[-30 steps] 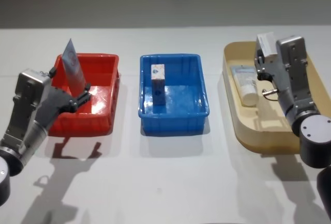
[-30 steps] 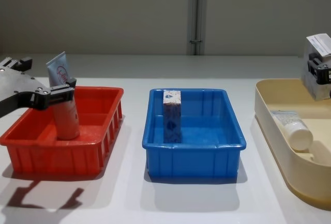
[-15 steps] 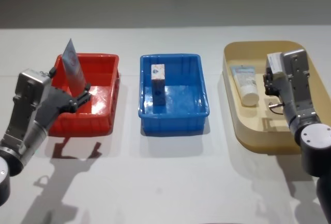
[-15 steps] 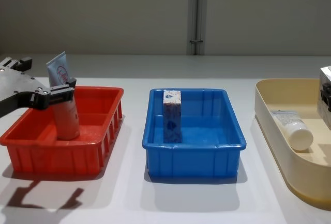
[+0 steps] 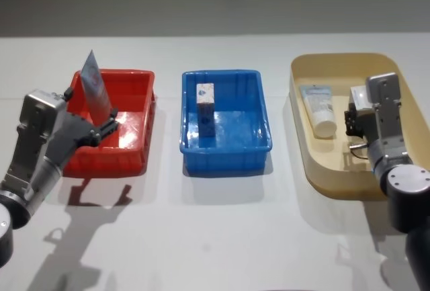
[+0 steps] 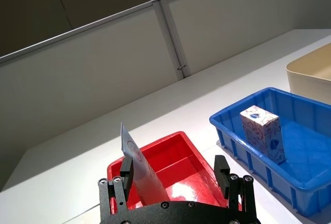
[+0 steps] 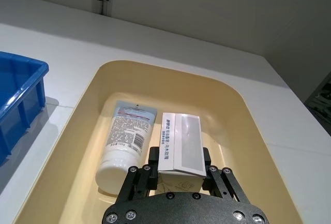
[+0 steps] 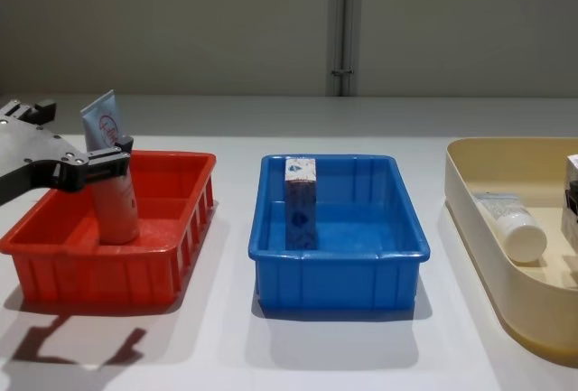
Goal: Bimanual collaborative sorting of washing and personal care products
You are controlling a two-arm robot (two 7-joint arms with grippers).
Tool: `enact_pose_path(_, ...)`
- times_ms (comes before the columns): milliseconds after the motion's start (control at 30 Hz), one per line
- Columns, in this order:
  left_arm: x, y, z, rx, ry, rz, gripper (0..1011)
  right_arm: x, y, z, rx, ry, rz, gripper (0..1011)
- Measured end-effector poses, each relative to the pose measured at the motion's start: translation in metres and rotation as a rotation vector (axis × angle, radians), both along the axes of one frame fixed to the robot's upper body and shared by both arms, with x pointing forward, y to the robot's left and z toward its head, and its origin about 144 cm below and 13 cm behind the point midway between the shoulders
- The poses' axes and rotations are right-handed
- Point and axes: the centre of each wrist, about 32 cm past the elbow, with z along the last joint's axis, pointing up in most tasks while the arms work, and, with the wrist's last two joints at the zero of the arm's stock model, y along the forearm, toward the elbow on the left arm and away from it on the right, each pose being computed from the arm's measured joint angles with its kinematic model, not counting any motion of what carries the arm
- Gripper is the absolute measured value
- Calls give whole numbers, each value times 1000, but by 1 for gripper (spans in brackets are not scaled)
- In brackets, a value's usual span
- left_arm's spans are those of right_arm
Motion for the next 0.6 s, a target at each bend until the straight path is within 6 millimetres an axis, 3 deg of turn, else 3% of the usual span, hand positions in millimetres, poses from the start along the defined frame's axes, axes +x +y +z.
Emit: enact_pose_path(600, 0, 0, 0, 0, 0, 0, 1001, 5, 5, -6, 29, 55, -7, 441)
